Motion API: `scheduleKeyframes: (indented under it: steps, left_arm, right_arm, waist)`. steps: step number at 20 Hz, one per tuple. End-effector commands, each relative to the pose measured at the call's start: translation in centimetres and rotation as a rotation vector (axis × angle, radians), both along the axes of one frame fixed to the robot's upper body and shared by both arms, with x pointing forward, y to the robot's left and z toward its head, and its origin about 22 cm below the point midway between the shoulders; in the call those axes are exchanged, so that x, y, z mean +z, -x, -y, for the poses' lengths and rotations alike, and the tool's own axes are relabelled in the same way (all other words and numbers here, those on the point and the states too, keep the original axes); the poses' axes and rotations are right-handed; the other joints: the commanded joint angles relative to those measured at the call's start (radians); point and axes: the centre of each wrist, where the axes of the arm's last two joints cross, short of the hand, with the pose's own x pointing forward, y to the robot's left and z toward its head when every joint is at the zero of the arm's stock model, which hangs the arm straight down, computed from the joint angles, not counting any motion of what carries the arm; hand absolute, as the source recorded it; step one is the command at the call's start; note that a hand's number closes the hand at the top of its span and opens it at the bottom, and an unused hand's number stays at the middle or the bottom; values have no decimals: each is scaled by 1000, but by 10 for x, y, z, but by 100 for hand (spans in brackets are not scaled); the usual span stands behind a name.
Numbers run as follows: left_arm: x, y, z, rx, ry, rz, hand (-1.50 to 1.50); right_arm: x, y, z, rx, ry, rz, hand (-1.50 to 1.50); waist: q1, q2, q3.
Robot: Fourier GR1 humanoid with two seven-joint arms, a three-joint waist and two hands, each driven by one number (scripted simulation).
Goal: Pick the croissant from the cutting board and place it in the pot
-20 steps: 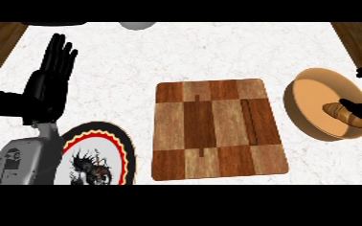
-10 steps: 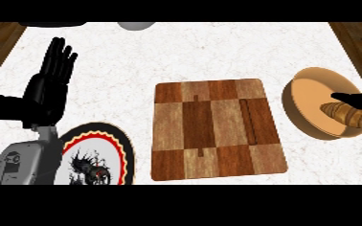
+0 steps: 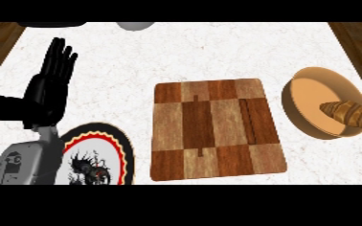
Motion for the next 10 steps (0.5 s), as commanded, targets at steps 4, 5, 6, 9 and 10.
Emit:
scheduleKeyframes:
  steps: [4,5,6,9,10]
  left_arm:
    - [6,-1,17,-12,0,10,0]
    - [4,-13,-18,0,-14,-4,0]
    - [-5,-10,6,-11,-7,6,0]
    - [0,-15,-9,1,-4,-12,0]
    - [10,-19,-5,-8,4,6,0]
  right_arm:
    - [13,29,55,-55,-107,94,-150]
    - [14,40,75,-63,-130,133,-150]
    - [-8,38,78,-84,-141,124,-150]
    - [0,67,114,-89,-128,144,-150]
    - [-7,68,123,-87,-149,149,-150]
  waist:
    - [4,1,0]
    - [0,3,0]
    - [5,4,1]
    - [3,4,1]
    - [7,5,1]
